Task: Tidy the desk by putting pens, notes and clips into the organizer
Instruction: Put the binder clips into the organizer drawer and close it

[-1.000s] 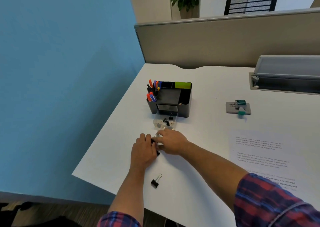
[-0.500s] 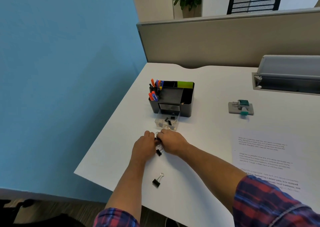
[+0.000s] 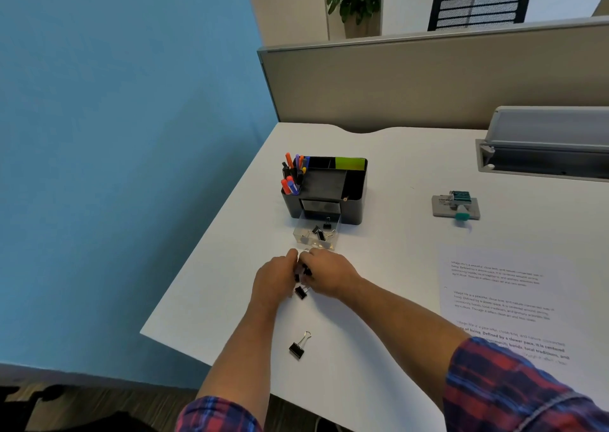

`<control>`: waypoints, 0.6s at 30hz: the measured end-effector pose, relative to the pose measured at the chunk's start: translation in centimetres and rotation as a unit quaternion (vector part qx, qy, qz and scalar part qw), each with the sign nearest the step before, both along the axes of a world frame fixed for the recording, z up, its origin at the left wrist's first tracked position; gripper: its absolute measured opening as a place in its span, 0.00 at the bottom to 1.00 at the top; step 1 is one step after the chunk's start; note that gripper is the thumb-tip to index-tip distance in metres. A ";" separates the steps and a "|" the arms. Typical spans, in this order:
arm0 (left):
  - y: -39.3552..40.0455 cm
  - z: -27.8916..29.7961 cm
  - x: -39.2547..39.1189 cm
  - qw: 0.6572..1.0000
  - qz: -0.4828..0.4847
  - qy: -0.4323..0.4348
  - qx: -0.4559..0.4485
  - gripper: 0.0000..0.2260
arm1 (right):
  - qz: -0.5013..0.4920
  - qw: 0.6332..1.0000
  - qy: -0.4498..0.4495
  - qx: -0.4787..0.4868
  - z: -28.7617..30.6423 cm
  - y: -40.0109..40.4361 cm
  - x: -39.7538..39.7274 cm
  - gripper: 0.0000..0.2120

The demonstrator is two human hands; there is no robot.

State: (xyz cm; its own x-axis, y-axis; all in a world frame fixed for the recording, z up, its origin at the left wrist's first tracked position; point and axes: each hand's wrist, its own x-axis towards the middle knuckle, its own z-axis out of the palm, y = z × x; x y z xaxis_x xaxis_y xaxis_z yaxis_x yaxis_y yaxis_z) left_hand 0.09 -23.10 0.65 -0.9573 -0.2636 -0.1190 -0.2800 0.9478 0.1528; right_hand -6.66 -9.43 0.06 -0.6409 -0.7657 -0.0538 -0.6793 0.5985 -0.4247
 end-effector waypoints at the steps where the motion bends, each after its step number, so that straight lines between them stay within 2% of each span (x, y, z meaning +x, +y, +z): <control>1: -0.1 -0.1 -0.1 1.000 0.012 0.014 0.004 0.03 | -0.014 1.000 -0.005 -0.004 -0.1 0.0 0.0 0.12; 2: -0.3 -0.4 -0.2 0.999 0.030 0.031 0.017 0.02 | -0.029 1.000 -0.011 -0.006 -0.1 0.0 0.0 0.12; 5: -0.5 -0.9 -0.4 0.988 0.098 0.089 0.085 0.10 | -0.053 0.998 -0.020 -0.012 0.0 0.1 0.2 0.14; 7: -0.7 -0.4 -0.7 0.967 0.156 0.129 0.153 0.10 | -0.067 0.997 -0.029 -0.018 0.1 0.2 0.3 0.16; 10: -0.8 0.8 -1.6 0.937 0.225 0.169 0.209 0.14 | -0.073 0.997 -0.036 -0.018 0.0 0.5 0.1 0.15; 12: -0.4 2.0 -2.4 0.890 0.293 0.185 0.296 0.18 | -0.059 0.998 -0.023 -0.004 -0.1 0.6 -0.1 0.11; 15: 0.2 4.1 -3.9 0.771 0.418 0.155 0.454 0.22 | -0.038 0.999 -0.025 0.000 0.2 0.8 -0.1 0.12; 16: 0.4 4.6 -4.3 0.737 0.439 0.140 0.495 0.23 | -0.028 0.999 -0.032 0.004 0.4 1.0 0.0 0.14; 18: 0.7 5.2 -4.9 0.694 0.446 0.120 0.552 0.24 | -0.015 0.999 -0.037 0.016 0.6 1.2 -0.1 0.16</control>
